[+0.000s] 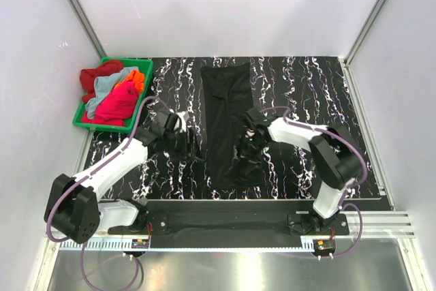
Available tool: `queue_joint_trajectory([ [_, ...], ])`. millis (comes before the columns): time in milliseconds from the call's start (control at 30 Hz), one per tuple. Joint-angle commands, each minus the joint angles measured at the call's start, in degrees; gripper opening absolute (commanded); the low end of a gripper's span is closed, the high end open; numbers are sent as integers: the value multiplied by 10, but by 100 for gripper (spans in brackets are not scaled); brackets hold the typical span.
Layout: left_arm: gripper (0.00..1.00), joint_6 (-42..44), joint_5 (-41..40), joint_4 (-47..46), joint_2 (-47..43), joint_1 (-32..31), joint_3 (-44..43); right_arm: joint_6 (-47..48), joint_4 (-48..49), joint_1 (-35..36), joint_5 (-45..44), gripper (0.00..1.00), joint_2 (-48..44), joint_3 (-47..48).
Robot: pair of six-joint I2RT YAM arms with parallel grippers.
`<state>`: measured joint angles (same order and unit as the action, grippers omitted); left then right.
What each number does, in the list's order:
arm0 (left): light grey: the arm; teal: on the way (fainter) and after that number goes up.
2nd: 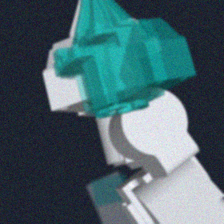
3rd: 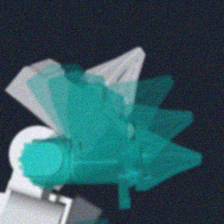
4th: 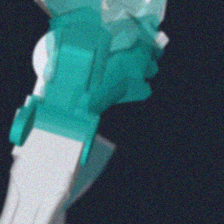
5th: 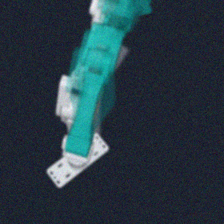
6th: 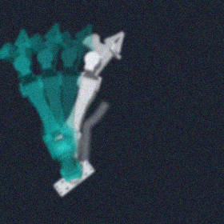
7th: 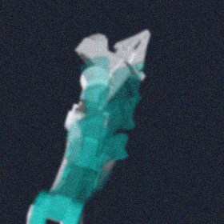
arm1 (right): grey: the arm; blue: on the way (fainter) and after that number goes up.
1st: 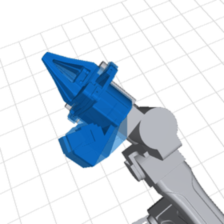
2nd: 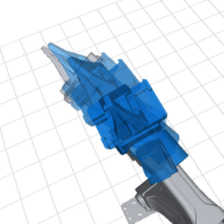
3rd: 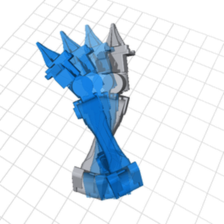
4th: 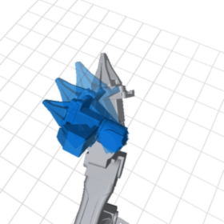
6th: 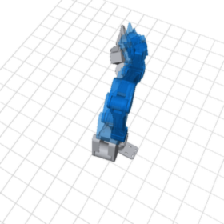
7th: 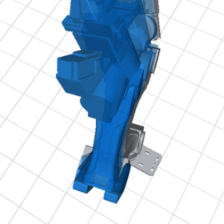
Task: Fold and stack the t-shirts
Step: Fold the tshirt
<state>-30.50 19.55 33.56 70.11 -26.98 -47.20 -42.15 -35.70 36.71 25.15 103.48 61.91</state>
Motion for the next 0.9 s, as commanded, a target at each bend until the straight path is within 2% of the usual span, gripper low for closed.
queue_joint_trajectory([
  [0,63,-65,29,-24,-8,-30,22,37,-49,-33,-51,72,-78,-28],
  [67,62,-104,22,-30,0,-50,32,45,-68,-56,-65,72,-111,-55],
  [100,58,-149,9,-42,2,-76,36,47,-68,-66,-83,71,-149,-68],
  [200,56,-230,-55,-42,22,-118,30,54,-78,-102,-100,70,-200,-105],
  [400,57,-350,-114,-36,91,-195,11,74,-86,-119,-99,63,-201,-135],
  [467,57,-366,-116,-35,109,-202,9,75,-81,-121,-88,58,-197,-144],
  [633,55,-380,-124,-34,156,-216,7,91,-65,-122,-71,57,-182,-157],
  [867,54,-385,-146,-32,161,-216,25,109,-39,-122,-41,56,-151,-165],
])
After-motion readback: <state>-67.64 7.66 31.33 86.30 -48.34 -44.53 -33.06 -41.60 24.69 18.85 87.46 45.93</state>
